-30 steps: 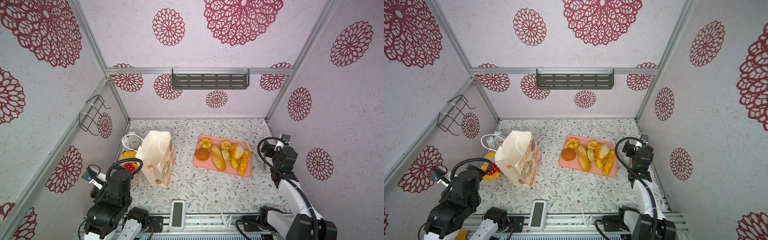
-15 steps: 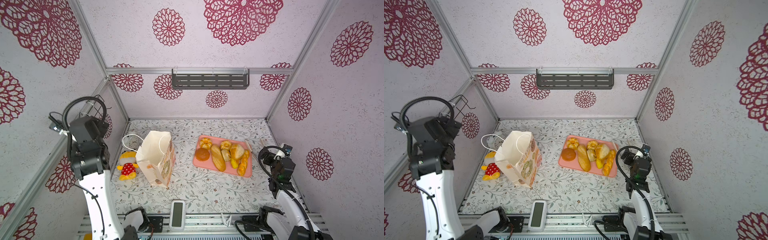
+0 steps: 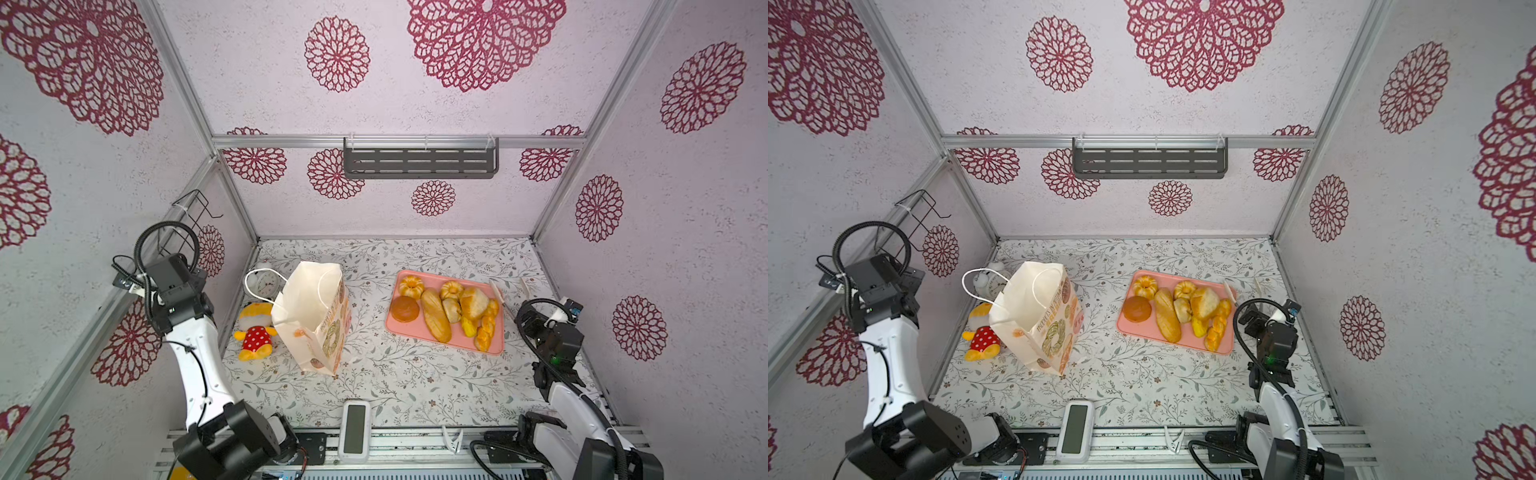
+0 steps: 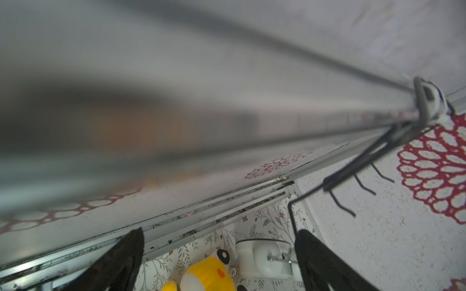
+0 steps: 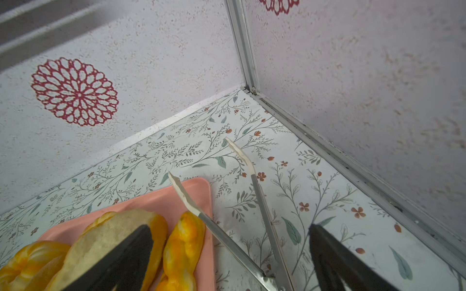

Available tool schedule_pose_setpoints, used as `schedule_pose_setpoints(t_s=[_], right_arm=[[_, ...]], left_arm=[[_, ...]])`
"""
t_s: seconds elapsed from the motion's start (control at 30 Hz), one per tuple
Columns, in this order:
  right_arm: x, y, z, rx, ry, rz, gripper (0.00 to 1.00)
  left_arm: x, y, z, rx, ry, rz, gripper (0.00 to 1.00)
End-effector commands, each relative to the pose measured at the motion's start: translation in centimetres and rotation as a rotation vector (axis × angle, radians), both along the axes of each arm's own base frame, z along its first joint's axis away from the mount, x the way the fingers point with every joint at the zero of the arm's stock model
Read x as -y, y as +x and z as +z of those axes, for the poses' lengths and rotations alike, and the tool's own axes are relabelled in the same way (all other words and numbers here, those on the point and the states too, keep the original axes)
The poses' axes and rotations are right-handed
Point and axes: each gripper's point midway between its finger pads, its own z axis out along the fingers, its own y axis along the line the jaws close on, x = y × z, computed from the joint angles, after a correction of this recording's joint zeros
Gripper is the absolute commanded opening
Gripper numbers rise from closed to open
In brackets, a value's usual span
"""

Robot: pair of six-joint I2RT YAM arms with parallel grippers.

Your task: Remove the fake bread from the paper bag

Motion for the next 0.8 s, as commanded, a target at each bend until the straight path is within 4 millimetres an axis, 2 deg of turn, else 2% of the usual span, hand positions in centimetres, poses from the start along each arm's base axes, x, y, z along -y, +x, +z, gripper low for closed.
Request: schedule_pose_setpoints(t_s=[0.0, 0.07, 0.2, 0.27, 0.4, 0.57, 0.73, 0.77], right_arm=[[0.3, 0.7, 3.0, 0.104, -0.036, -0.003, 0.99], [0.3, 0.9, 3.3, 0.112, -0.047, 0.002, 0.99], [0.2, 1.2, 3.6, 0.132, -0.051, 0.009, 0.99], [0.3, 1.1, 3.3, 0.129, -0.046, 0.004, 0.99], [0.1, 0.8, 3.1, 0.134, -0.050, 0.007, 0.99], [-0.1, 0.1, 2.8, 0.136, -0.061, 0.004, 0.99], [-0.1, -0.1, 1.9, 0.124, -0.062, 0.001, 0.99], [-0.1, 0.1, 1.6, 0.118, -0.058, 0.006, 0.99]], left_arm=[[3.1, 1.6, -4.8, -0.034, -0.023, -0.234, 0.97], [5.0, 2.0, -5.6, -0.043, 0.016, -0.336, 0.97], [10.8, 3.2, -6.0, -0.098, 0.196, -0.611, 0.97], [12.6, 3.4, -6.7, -0.126, 0.247, -0.684, 0.97], [13.2, 3.7, -8.7, -0.111, 0.256, -0.716, 1.00], [14.7, 5.6, -11.8, -0.086, 0.274, -0.853, 0.98], [17.9, 8.2, -12.0, -0.009, 0.342, -1.069, 0.97], [17.9, 8.6, -12.0, -0.009, 0.361, -1.071, 0.97]])
